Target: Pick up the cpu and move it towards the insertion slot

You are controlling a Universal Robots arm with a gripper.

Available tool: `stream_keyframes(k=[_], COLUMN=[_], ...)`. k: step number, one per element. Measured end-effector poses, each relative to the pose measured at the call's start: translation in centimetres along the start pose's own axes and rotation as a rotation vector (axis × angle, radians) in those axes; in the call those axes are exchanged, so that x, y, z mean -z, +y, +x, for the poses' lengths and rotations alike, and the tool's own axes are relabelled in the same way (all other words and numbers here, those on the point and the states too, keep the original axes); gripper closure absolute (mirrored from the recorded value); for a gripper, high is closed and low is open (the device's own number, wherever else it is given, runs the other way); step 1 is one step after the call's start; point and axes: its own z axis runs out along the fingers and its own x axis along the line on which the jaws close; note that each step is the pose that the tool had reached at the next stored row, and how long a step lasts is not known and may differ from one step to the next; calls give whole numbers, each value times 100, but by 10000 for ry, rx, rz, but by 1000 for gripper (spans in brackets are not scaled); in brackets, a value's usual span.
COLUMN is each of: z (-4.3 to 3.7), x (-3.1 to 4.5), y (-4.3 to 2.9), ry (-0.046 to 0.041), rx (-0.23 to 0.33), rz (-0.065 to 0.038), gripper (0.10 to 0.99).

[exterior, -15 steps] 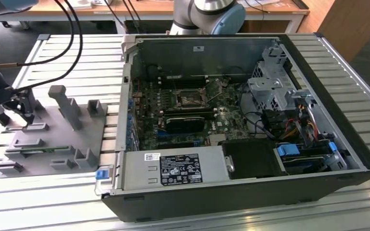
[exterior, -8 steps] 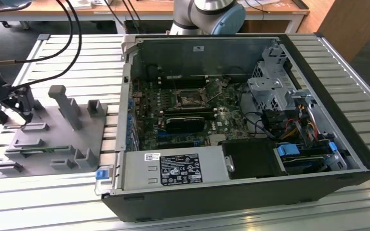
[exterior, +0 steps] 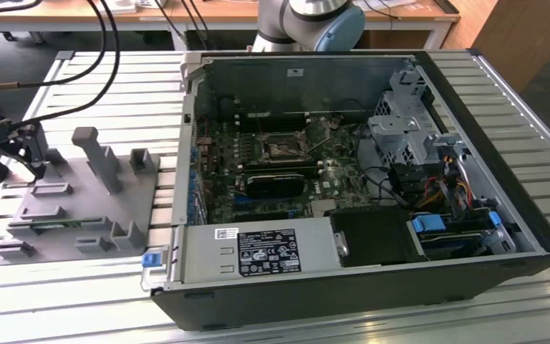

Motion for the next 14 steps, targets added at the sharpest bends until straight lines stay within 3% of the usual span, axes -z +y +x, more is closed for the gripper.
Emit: stream_keyframes(k=[14], z=[0], x=[238], y=[18], ry=[0], rx=[0], rz=[-1], gripper=[545])
